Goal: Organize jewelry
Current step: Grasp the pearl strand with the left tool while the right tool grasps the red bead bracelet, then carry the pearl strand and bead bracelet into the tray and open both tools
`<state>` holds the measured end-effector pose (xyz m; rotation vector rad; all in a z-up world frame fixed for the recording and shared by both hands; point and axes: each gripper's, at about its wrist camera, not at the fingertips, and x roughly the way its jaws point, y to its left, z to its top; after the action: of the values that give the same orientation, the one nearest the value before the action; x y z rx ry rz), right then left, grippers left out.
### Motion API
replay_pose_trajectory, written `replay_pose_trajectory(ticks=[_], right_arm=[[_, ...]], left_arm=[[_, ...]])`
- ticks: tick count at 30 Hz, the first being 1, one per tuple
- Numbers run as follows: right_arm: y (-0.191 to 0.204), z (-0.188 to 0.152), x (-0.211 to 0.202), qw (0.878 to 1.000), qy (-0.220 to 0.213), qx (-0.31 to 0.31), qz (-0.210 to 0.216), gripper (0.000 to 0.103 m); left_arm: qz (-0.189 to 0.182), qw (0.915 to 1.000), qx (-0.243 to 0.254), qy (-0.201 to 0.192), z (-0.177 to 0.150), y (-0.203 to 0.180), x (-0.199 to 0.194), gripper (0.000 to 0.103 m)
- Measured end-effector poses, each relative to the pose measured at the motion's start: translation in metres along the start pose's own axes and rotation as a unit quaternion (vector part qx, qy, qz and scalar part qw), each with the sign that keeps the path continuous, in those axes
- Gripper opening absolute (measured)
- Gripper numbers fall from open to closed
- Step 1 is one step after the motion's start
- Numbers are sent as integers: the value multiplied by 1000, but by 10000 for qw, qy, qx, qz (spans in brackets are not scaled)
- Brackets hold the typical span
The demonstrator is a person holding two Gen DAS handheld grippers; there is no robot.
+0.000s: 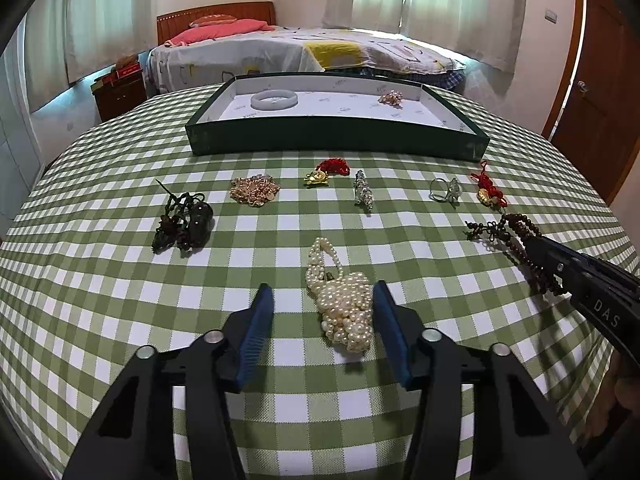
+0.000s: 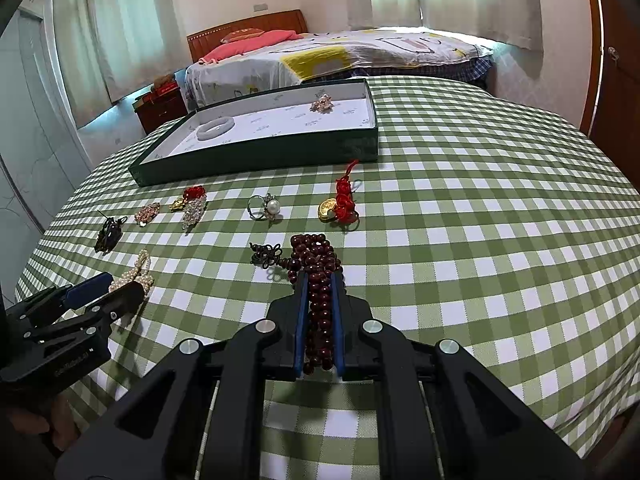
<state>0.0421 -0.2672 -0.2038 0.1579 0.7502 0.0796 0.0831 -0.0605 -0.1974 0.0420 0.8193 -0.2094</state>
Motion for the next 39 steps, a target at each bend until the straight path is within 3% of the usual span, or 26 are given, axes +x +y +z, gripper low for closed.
replay_pose_trajectory(ticks=[7,14,27,39], right_arm=[[2,0,1,10000,1,-17,8,11],[5,0,-1,10000,-42,-54,9,11],[14,13,-19,9993,-322,-118,153,11],[27,83,-33,9949,-903,-101,432,11]], left_arm=[[-197,9998,-24,-66,-3,3,-3,26],[-388,9992,-65,-90,-3,4,-7,24],[-289,9985,-114,-455,15,11,-28,24],[-428,9937,-249,-1009,82,21,-37,24]])
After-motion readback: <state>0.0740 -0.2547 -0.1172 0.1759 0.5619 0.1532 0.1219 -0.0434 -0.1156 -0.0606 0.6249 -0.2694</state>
